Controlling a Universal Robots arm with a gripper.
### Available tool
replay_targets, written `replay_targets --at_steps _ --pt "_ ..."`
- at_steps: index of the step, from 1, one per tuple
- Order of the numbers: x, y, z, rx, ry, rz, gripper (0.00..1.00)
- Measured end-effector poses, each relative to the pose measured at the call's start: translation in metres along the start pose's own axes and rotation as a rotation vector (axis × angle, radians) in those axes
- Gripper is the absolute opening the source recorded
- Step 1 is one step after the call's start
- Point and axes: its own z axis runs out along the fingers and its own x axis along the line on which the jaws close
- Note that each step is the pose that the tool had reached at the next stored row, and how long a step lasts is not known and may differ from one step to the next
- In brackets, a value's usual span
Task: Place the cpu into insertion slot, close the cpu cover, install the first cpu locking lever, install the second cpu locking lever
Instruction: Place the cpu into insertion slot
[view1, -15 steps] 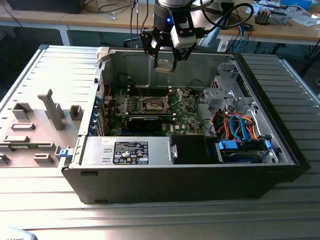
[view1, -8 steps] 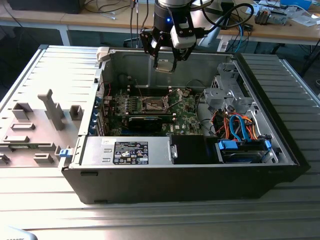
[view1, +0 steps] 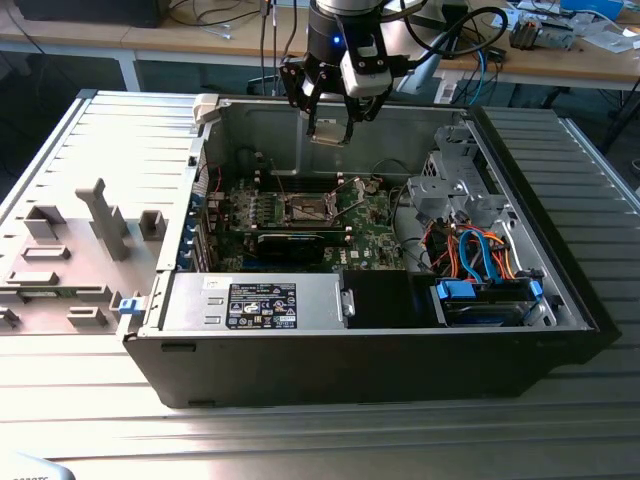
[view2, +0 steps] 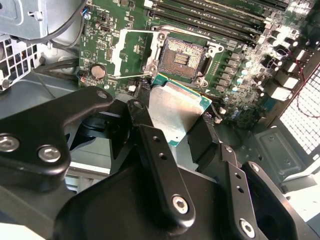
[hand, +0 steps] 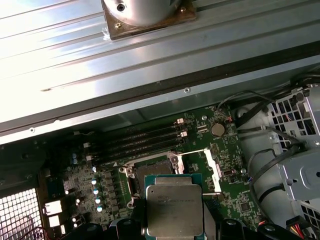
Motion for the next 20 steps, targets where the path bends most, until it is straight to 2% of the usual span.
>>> replay_targets --at_steps 20 --pt "0.0 0.0 0.0 -0.0004 -0.0014 0.015 0.54"
